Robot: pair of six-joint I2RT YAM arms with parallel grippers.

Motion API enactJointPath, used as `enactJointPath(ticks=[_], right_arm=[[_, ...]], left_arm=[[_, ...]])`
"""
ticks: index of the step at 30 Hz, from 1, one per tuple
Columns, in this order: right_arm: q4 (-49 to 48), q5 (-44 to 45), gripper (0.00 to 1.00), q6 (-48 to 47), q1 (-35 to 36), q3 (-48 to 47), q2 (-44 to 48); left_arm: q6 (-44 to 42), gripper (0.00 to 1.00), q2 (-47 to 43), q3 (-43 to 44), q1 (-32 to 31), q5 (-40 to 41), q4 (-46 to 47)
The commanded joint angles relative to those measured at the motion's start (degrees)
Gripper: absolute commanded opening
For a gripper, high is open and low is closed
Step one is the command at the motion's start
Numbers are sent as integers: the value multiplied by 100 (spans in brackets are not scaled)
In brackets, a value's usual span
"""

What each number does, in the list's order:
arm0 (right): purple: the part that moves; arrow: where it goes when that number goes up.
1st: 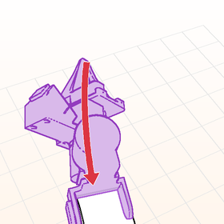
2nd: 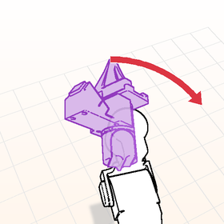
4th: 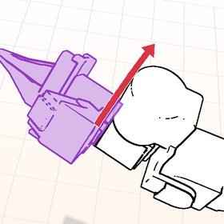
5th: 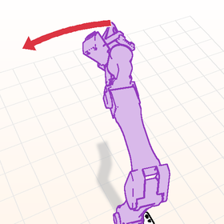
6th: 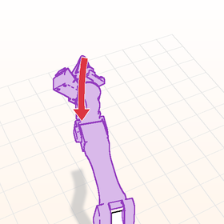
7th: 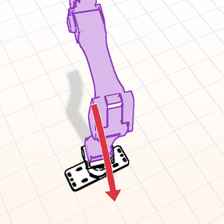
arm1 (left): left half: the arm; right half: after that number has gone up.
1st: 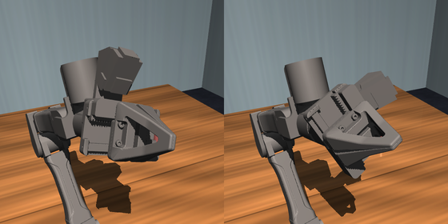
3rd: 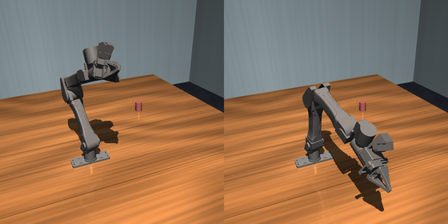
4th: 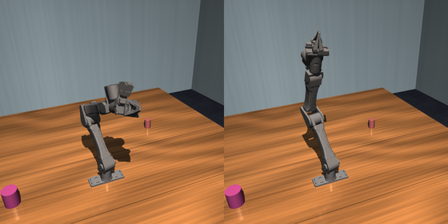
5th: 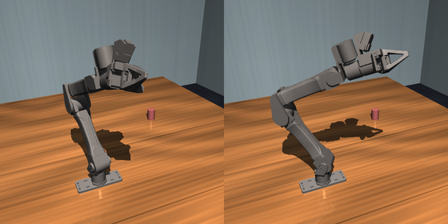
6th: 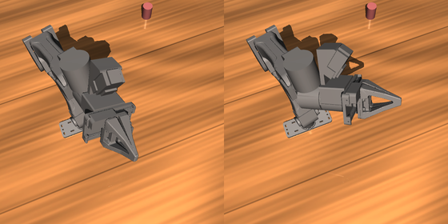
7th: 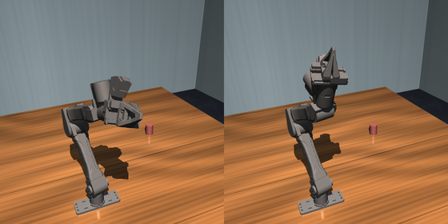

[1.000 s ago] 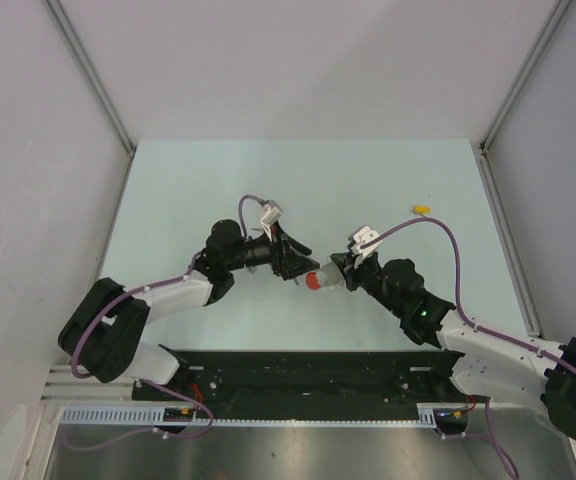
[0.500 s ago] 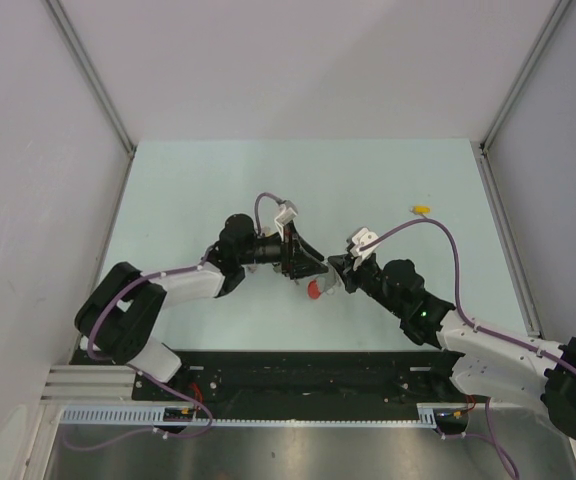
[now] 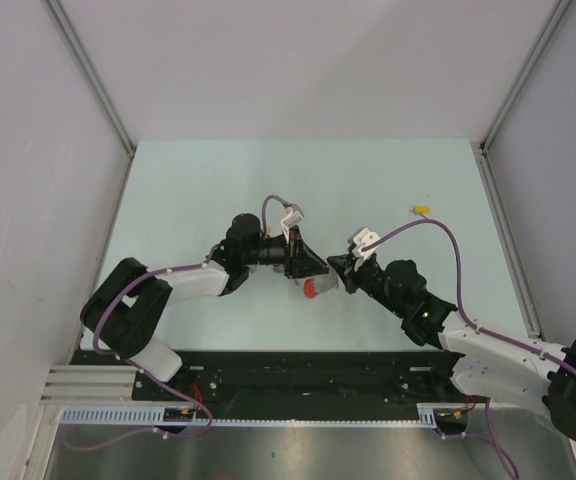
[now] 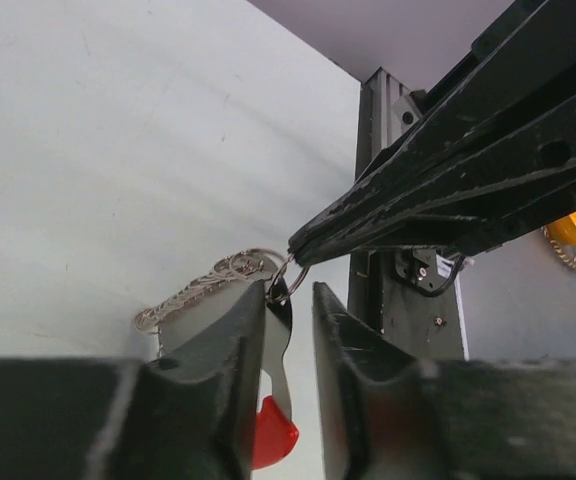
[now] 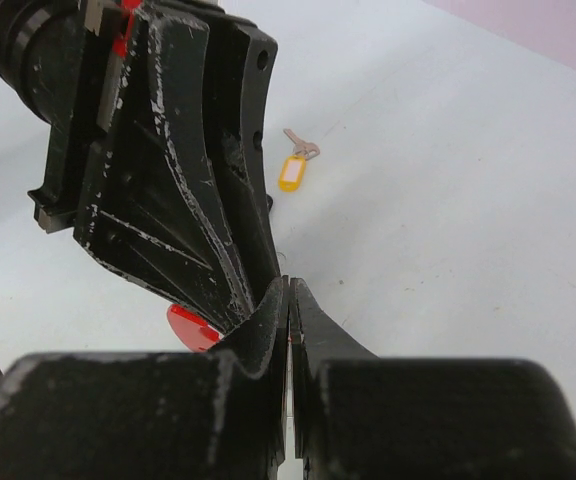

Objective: Put the keys on the keyring

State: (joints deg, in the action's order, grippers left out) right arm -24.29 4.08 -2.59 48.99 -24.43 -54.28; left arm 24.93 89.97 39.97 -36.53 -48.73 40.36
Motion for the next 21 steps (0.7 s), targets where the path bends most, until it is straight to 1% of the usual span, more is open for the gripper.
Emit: enactJointPath(ticks=[1,2,4,5,8,14,19,20,21], right_arm=[[-251,-3,0,83,-30,-27,190],[-225,5,0,92,-30,-27,199],[-199,5,0,110,-39,-27,242],[-164,-12,0,127,-39,-27,260],[-85,-30,0,153,-39,-27,330],[39,-109,0,233,-39,-27,445],[65,-214,0,338,-74,-36,506],[74,-223,0,347,-74,-36,515],[74,-232,0,356,-65,-36,515]], left_arm=[[-409,25,-190,213,-38,-58,-265],[-488,21,-226,231,-38,-14,-483],[-698,16,-331,292,-29,100,-730],[-761,9,-375,301,-29,135,-923],[-1016,0,-595,371,-38,381,-1310],[-1323,0,-1034,407,-38,619,-1733],[-1508,0,-1210,389,-143,760,-1918],[-1517,1,-1202,381,-170,751,-1909],[-1517,3,-1193,380,-205,751,-1900]])
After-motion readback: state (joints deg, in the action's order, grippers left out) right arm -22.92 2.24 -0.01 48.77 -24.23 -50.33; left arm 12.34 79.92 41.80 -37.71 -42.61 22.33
